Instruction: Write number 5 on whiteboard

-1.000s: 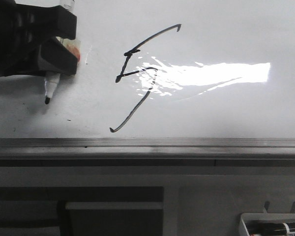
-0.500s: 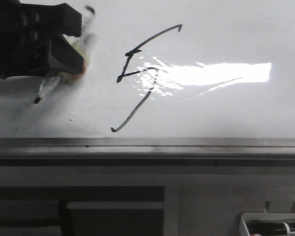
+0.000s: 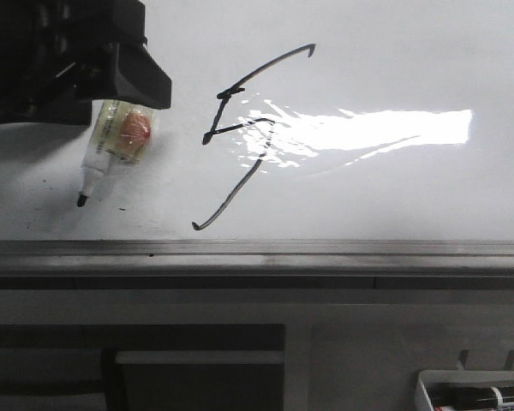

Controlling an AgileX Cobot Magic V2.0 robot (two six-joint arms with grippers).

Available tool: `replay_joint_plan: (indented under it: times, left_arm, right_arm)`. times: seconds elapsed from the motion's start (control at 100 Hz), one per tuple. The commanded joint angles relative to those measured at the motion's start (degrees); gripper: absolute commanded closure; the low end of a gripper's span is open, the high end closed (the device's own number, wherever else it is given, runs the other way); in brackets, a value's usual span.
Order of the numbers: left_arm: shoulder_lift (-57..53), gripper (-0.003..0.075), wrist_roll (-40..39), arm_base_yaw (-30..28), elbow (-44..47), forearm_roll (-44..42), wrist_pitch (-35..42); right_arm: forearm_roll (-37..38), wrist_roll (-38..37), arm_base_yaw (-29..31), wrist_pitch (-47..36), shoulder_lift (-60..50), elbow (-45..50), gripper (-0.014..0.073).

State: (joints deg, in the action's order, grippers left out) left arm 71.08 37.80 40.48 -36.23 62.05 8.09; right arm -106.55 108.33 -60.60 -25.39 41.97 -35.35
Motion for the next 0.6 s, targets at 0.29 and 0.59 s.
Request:
replay_joint_plan:
  times: [0.29,0.59]
  left_arm:
    - [-25.0,0.0363,11.8,-1.2,-1.3,-2.3,4.2]
    - [-44.5,0.0741,17.0,-1.4,12.5,-1.4,2.6]
  right_arm:
    - [0.4,0.6,-0.2,-2.8,-6.8,-1.4,0.0657]
    - [0.4,1.2,-0.2,-2.5,-15.5,9.4,0.0657]
